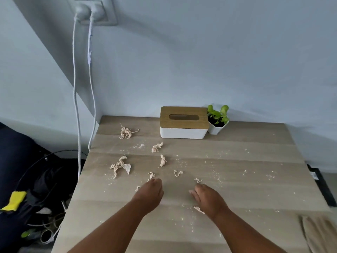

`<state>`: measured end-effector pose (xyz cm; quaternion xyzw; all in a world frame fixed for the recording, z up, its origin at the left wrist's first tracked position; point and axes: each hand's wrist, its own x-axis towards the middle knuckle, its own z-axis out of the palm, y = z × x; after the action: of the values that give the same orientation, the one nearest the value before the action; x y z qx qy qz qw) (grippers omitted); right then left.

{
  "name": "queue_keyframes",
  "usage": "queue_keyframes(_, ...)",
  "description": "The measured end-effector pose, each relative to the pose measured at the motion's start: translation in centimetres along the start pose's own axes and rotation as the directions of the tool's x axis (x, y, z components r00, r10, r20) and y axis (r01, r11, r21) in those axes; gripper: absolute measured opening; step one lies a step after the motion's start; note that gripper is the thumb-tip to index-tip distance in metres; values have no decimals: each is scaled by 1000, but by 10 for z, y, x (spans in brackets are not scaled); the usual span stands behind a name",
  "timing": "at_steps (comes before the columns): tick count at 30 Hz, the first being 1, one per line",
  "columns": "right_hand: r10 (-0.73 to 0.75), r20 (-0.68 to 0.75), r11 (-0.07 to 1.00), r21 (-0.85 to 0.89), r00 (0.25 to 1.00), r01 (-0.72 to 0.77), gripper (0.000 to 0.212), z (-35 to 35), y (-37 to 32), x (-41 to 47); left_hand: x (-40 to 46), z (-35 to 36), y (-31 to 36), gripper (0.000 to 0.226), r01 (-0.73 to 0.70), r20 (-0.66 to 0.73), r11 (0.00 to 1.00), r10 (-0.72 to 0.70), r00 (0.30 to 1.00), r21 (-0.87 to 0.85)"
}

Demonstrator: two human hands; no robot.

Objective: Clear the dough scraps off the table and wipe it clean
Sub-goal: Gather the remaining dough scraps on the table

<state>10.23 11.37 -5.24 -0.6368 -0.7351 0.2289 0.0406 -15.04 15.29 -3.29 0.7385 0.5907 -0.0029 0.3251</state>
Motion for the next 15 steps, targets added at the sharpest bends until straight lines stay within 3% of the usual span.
queue_keyframes(6,187,-125,981,75,974,-178,30,-13,-3,-6,5,-8,-3,15,-44,-32,998,42,999,-37)
queue_keyframes(10,293,-108,950,141,950,-277,29,-18,1,-6,7,-11,-1,17,-44,-39,998,42,998,-53)
queue_keyframes(15,326,-99,938,162,940,-308,26,-20,4,-5,12,-9,0,28,-9,-29,997,6,1000,-83)
